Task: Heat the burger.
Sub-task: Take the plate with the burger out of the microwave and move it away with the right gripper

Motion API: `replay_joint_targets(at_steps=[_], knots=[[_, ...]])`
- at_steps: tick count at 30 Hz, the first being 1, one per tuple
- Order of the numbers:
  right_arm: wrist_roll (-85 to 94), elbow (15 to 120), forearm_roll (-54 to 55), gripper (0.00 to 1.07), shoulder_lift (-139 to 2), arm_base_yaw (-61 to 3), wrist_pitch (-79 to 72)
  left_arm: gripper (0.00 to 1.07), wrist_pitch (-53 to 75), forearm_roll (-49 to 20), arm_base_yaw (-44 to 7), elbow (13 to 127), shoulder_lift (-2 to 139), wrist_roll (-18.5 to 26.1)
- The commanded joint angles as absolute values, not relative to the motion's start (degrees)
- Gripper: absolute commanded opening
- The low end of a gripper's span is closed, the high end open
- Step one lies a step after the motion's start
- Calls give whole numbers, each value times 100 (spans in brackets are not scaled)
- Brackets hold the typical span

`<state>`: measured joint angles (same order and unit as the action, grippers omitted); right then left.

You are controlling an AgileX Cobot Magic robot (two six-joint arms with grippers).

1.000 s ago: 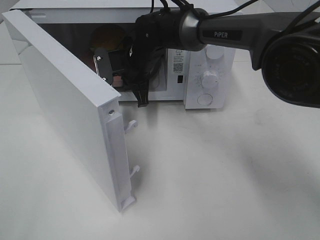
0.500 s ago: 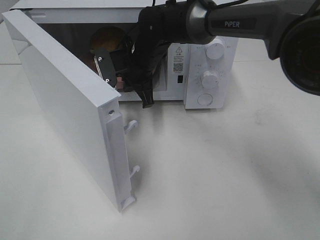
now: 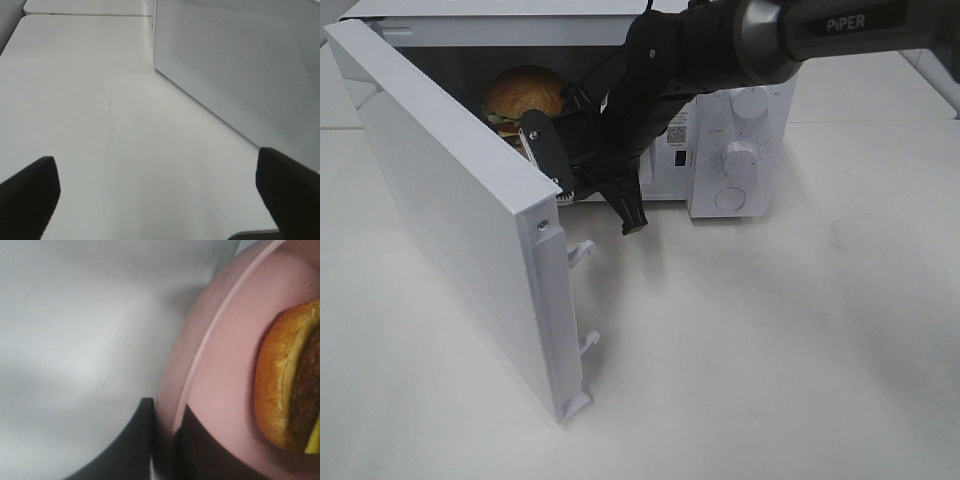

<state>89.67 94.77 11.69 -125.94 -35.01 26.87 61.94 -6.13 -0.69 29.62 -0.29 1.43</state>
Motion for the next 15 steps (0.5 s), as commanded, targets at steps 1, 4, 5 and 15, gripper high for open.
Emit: replay_joint_targets(at_steps=[1,4,5,15], knots=[[9322,9144,1289,0,-12164,-3466,2068,100,6131,-625,-57,2956,-57,138],[9460,8967,1295,0,-12038,-3461,2017,100,6131,-625,-57,2956,-57,138],[9609,8824,1381,0,-11923,-3415,2034,100,6131,-625,-57,2956,-57,138],[10141,8337,1776,0,-11402,-3231,2091,100,6131,-625,-57,2956,-57,138]])
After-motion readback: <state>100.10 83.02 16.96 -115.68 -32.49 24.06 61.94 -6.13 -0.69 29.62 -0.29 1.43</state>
